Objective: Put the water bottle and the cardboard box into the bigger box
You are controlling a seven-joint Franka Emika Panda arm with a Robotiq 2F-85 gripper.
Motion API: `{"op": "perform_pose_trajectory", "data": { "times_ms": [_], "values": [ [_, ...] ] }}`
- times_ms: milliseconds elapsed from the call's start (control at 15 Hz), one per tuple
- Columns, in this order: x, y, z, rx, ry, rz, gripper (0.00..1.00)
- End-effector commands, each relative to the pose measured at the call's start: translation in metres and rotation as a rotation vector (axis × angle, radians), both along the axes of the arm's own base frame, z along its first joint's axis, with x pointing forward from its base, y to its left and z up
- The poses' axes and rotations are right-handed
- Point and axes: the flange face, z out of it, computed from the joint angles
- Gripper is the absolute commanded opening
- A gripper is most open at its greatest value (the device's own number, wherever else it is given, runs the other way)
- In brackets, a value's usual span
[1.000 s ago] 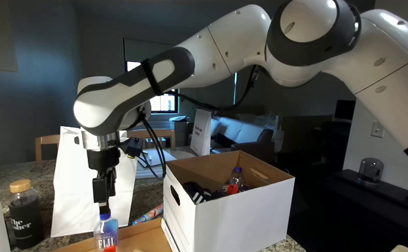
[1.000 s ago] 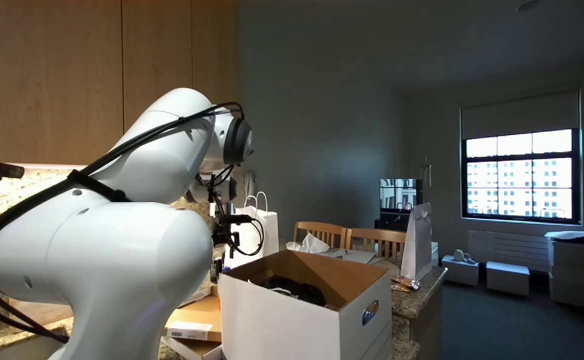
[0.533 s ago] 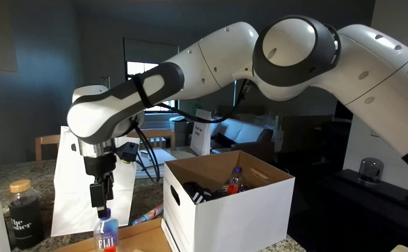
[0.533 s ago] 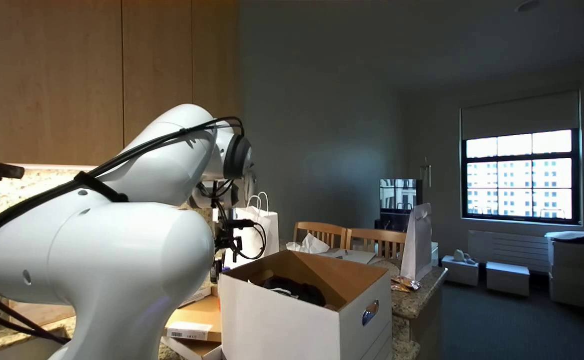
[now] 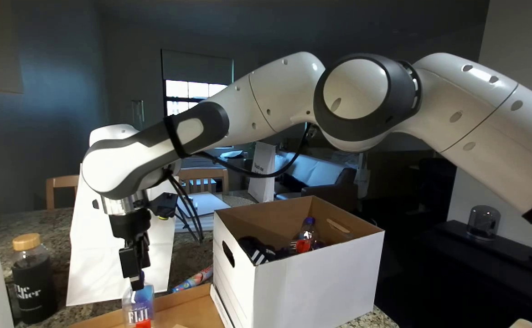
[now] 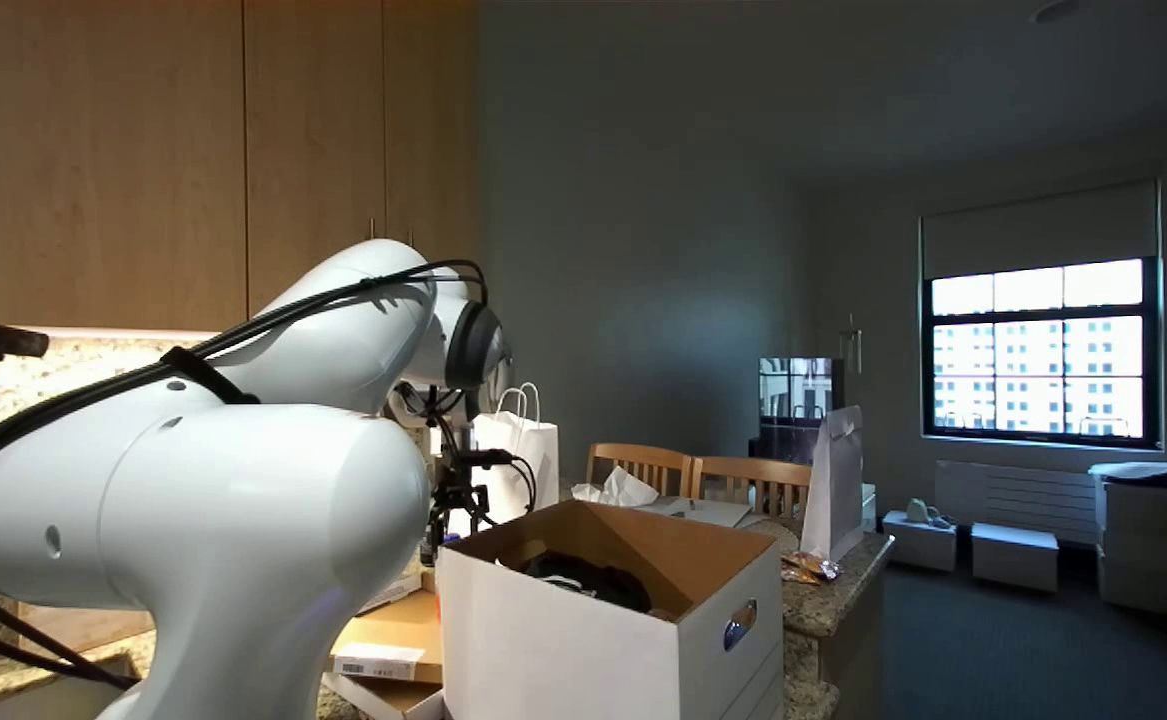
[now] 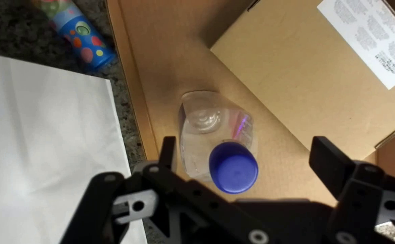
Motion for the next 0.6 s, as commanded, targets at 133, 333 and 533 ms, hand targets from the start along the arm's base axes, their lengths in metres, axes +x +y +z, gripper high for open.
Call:
{"op": "perform_pose_trajectory", "data": {
  "times_ms": [133,333,533],
  "values": [
    [0.005,0.005,-0.001,0.004,0.009,0.020,0.67],
    [-0.001,0.012,0.012,0.023,-0.012,0.031,0.47],
    [-0.011,0.020,0.030,0.040,-0.032,0.042,0.26]
  ]
}}
